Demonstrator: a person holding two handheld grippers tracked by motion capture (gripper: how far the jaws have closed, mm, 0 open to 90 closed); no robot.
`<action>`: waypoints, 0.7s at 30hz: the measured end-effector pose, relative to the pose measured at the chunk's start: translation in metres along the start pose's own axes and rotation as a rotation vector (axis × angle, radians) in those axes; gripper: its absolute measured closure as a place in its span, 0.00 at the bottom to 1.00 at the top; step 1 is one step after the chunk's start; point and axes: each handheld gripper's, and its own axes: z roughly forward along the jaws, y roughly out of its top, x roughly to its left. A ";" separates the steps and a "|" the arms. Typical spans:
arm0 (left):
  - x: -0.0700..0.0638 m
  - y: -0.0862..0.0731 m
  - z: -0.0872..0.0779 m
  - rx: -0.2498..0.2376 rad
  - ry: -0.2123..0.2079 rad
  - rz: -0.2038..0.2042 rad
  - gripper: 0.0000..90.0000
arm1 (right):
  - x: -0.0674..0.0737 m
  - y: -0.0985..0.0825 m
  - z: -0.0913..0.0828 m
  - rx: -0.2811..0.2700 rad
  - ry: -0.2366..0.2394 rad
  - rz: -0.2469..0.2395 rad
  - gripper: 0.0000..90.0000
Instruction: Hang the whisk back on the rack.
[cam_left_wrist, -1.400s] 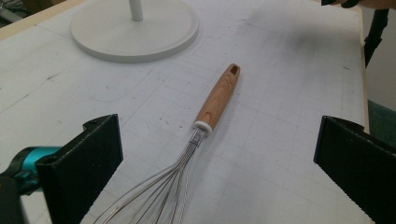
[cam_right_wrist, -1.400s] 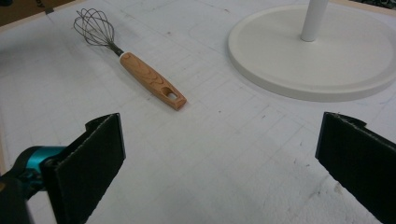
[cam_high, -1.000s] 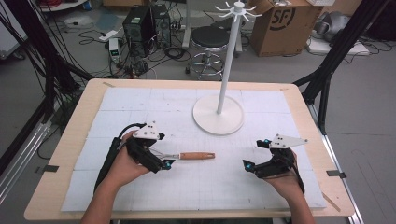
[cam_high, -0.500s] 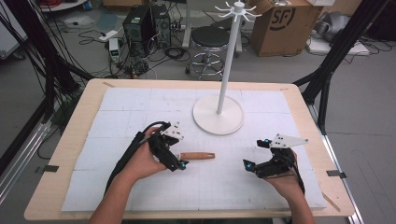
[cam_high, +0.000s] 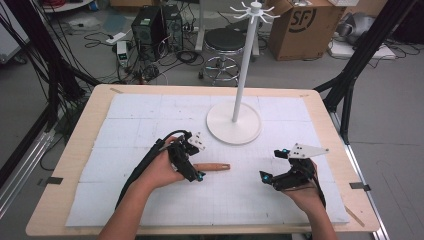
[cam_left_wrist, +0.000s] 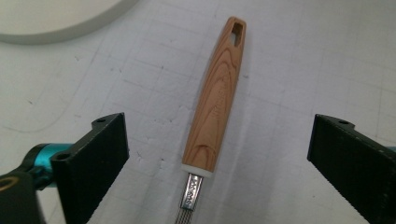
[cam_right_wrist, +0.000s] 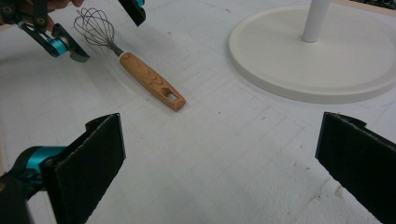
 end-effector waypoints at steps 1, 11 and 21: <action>0.000 0.000 0.001 0.006 -0.002 -0.003 0.10 | 0.000 0.000 0.000 0.000 0.001 0.002 0.00; 0.003 0.002 0.013 0.127 -0.020 0.013 0.39 | 0.002 0.000 0.005 0.020 0.002 -0.014 0.00; 0.003 0.009 0.025 0.222 0.006 0.045 0.53 | 0.003 0.000 0.005 0.025 0.002 -0.017 0.00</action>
